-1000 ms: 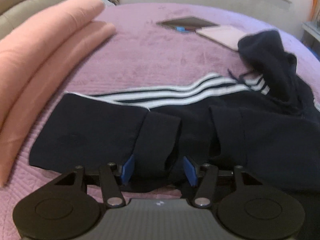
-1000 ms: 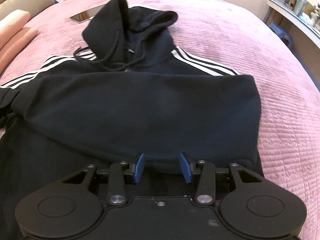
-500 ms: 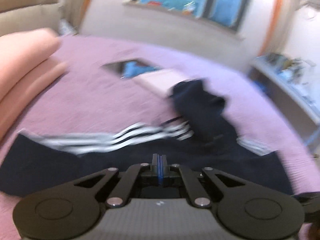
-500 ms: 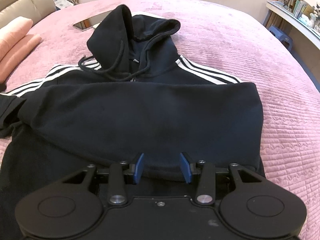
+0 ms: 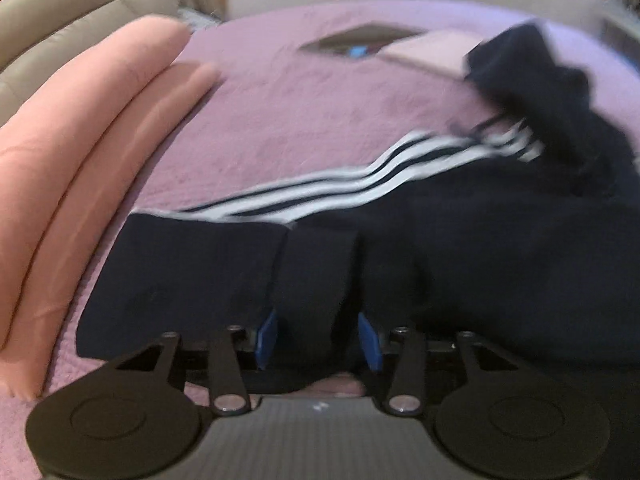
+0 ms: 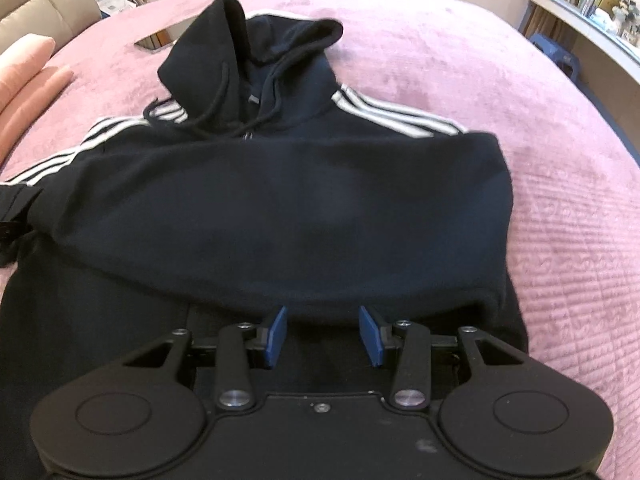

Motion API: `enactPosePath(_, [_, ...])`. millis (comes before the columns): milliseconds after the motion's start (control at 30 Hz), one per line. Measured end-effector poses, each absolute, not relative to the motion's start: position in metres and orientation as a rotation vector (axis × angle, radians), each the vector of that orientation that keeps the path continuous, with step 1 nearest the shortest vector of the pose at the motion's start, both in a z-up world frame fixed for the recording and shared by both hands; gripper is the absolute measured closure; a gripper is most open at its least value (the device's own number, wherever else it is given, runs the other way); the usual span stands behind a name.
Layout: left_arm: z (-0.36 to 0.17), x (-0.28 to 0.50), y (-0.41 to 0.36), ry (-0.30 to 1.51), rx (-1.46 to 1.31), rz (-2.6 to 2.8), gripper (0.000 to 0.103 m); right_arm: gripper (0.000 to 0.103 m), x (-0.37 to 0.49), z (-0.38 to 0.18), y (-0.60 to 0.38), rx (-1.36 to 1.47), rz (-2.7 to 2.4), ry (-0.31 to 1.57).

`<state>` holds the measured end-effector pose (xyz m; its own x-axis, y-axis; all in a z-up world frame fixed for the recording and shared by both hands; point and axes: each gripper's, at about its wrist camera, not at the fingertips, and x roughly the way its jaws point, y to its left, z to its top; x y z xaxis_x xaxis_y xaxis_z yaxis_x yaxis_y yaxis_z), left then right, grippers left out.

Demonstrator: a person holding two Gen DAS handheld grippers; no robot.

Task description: Fold large clothes

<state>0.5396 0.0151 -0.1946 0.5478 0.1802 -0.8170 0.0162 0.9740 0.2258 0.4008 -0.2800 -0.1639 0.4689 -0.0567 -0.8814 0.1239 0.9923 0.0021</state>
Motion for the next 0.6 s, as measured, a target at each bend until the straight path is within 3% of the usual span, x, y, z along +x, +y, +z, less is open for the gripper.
enactPosePath(100, [-0.207, 0.546, 0.022, 1.001, 0.225, 0.109, 0.057, 0.052, 0.399, -0.165, -0.276, 0.067, -0.098, 1.084])
enactPosePath(133, [-0.207, 0.547, 0.020, 0.996, 0.236, 0.104, 0.071, 0.052, 0.399, -0.164, -0.275, 0.066, -0.093, 1.083])
enactPosePath(167, [-0.206, 0.547, 0.019, 0.988, 0.238, 0.091, 0.094, 0.052, 0.399, -0.164, -0.274, 0.064, -0.089, 1.081])
enactPosePath(267, [-0.195, 0.542, 0.022, 0.946, 0.200, 0.084, 0.094, 0.052, 0.401, -0.162, -0.272, 0.063, -0.081, 1.070])
enactPosePath(400, [-0.154, 0.522, 0.033, 0.808, -0.058, -0.076, 0.094, 0.052, 0.402, -0.156, -0.271, 0.081, -0.082, 1.044])
enactPosePath(600, [-0.098, 0.502, -0.011, 0.681, -0.217, -0.321, 0.094, 0.052, 0.402, -0.147, -0.272, 0.089, -0.082, 1.018])
